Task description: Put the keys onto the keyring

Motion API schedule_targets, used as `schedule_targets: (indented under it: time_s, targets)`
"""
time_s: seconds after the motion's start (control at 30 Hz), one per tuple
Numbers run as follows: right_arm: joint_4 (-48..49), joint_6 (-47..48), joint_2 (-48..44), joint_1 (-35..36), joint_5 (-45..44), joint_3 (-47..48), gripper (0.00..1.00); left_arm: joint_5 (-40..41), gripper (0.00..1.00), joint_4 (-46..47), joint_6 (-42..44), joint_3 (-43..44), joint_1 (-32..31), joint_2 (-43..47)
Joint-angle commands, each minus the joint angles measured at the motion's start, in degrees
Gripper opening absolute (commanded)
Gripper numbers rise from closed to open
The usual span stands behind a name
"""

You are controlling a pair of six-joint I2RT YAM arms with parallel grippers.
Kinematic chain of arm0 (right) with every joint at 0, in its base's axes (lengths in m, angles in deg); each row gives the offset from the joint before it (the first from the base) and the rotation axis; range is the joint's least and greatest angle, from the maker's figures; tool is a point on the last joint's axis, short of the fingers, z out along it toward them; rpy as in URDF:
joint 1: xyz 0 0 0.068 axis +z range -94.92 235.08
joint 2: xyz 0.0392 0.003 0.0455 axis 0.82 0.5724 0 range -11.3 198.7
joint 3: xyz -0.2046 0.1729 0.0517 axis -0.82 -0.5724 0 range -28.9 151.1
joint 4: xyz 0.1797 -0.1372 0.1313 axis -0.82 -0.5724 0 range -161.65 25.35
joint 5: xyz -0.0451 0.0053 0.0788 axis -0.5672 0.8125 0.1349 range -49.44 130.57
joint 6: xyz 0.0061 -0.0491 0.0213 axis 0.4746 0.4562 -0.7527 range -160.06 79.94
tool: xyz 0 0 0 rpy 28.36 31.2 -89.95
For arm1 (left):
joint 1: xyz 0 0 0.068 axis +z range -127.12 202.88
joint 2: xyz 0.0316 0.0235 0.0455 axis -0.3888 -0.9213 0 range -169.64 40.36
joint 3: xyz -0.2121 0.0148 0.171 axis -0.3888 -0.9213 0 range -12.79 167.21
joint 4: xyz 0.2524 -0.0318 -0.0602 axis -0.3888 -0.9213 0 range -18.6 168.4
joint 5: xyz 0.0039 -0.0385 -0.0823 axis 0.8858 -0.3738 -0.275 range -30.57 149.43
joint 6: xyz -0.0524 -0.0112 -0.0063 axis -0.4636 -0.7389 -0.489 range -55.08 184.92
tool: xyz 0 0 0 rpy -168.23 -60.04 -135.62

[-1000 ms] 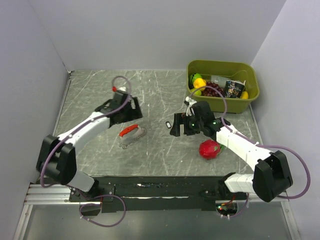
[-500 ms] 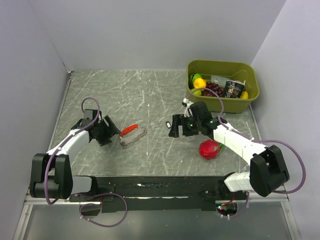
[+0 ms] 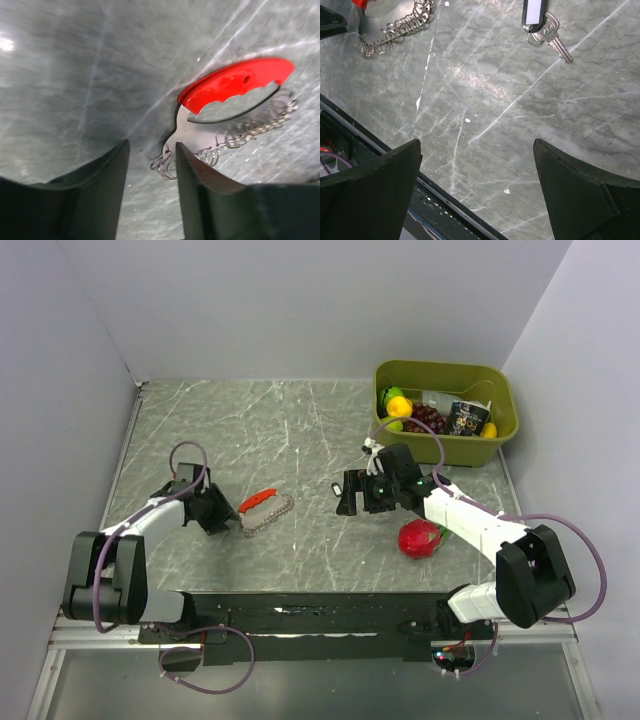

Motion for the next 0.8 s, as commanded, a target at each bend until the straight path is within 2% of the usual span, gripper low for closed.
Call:
schedule_targets:
  time_s: [0.0, 0.07, 0.17, 0.2, 0.27, 0.3, 0.5, 0.53, 0.63, 0.77]
  targets:
    - [2.0, 0.8, 0.1, 0.3, 0.4, 2.4, 1.0, 2.3, 0.42, 2.1, -1.5, 0.7, -3.4, -2.8]
    - [1.9, 1.0, 0.2, 0.3, 0.2, 2.3, 1.0, 3.2, 0.4, 2.6, -2.3, 0.7, -5.3, -3.9]
    - [1.5, 1.3, 0.2, 0.3, 0.0, 2.5, 1.0, 3.6, 0.29, 3.5, -3.0, 0.6, -6.4, -5.8]
    - [1.3, 1.3, 0.3, 0.3, 0.0, 2.6, 0.99, 3.8, 0.19, 3.6, -2.9, 0.6, -6.6, -6.4]
    - [1.2, 1.5, 0.4, 0.3, -0.1, 2.7, 1.0, 4.1, 0.1, 3.4, -2.9, 1.1, -7.1, -6.7]
    - [1.1, 1.5, 0.3, 0.3, -0.2, 2.7, 1.0, 4.6, 0.02, 3.3, -2.6, 1.5, -7.4, -6.7]
    - [1.2, 1.4, 0.5, 0.3, 0.0, 2.8, 1.0, 10.3, 0.01, -2.7, -0.6, 9.2, -14.6, -7.7]
    - [1.2, 1.4, 0.6, 0.2, 0.1, 2.9, 1.0, 13.9, 0.01, -3.5, -0.2, 11.6, -17.0, -7.9]
    - [1.0, 1.3, 0.2, 0.3, 0.2, 2.9, 1.0, 17.8, 0.01, -6.7, 0.1, 15.2, -20.3, -9.3]
    - [0.5, 1.7, -0.7, 0.2, -0.3, 2.7, 1.0, 19.7, 0.01, -7.9, -0.9, 16.0, -21.5, -8.7]
